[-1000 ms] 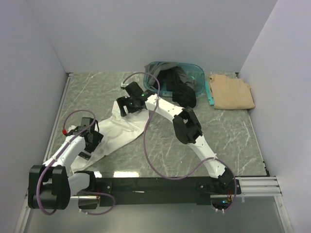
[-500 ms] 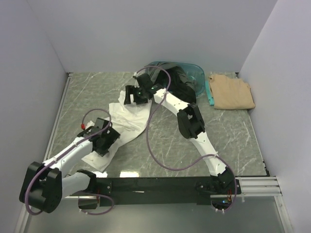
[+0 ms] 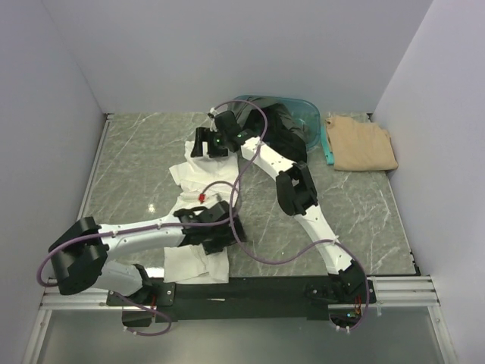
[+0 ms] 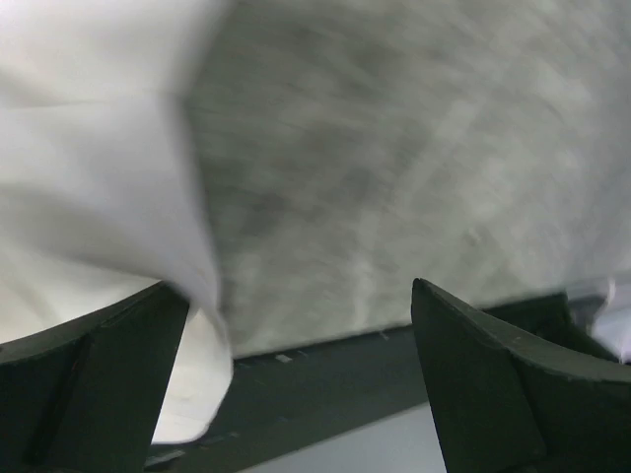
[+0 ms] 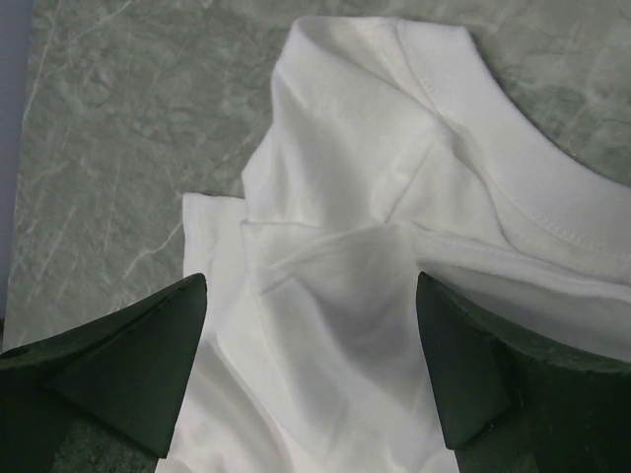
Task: Fold and stack the t-shirts
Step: Fold the tshirt
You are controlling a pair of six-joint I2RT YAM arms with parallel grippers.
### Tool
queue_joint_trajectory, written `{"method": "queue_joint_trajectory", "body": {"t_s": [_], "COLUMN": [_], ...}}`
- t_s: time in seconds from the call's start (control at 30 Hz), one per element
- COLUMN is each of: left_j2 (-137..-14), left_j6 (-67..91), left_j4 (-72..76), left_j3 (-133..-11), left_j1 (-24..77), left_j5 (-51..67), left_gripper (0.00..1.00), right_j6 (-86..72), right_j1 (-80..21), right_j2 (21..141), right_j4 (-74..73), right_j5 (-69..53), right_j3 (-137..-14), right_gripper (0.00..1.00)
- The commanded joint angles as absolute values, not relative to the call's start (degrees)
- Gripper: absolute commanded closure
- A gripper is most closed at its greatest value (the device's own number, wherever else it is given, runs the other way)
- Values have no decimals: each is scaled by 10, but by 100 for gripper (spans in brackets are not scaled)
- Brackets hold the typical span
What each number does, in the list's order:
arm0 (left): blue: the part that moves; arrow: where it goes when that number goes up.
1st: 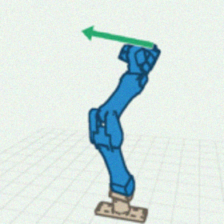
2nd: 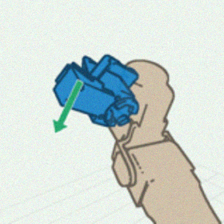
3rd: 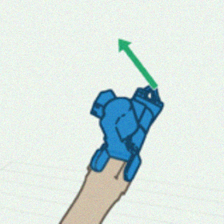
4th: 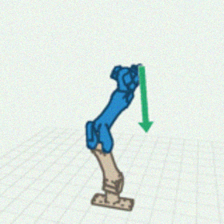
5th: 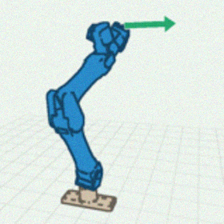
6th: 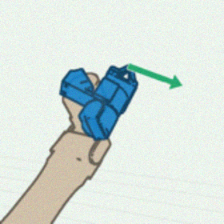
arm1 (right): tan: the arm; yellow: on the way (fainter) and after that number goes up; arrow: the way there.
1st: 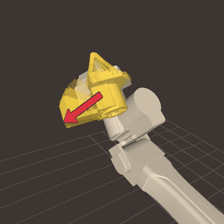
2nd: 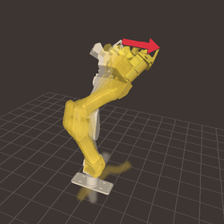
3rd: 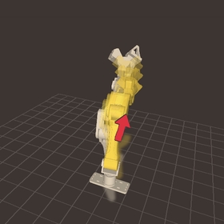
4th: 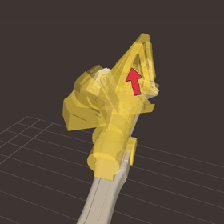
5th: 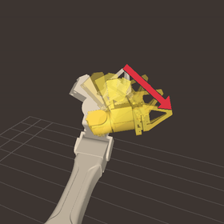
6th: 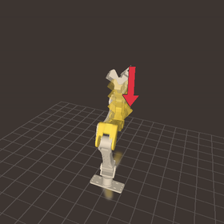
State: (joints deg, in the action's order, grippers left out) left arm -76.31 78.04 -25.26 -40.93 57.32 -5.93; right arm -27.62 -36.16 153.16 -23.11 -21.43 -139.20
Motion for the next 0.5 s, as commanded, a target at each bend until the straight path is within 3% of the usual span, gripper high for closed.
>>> {"method": "queue_joint_trajectory", "body": {"t_s": [0.0,0.17,0.47], "left_j2": [-785,-802,-721], "left_j6": [705,599,630], "left_j4": [-226,-261,-388], "left_j3": [-502,-601,-590], "left_j1": [635,693,692], "left_j5": [-69,-75,-163], "left_gripper": [1,1,1], "right_j6": [-248,-197,-140], "right_j1": [-378,-381,-381], "right_j2": [1507,1421,1287], "right_j4": [-209,-228,-287], "right_j5": [-226,-201,-156], "right_j3": [-1434,-1404,-1293], "right_gripper": [8,7,7]}}
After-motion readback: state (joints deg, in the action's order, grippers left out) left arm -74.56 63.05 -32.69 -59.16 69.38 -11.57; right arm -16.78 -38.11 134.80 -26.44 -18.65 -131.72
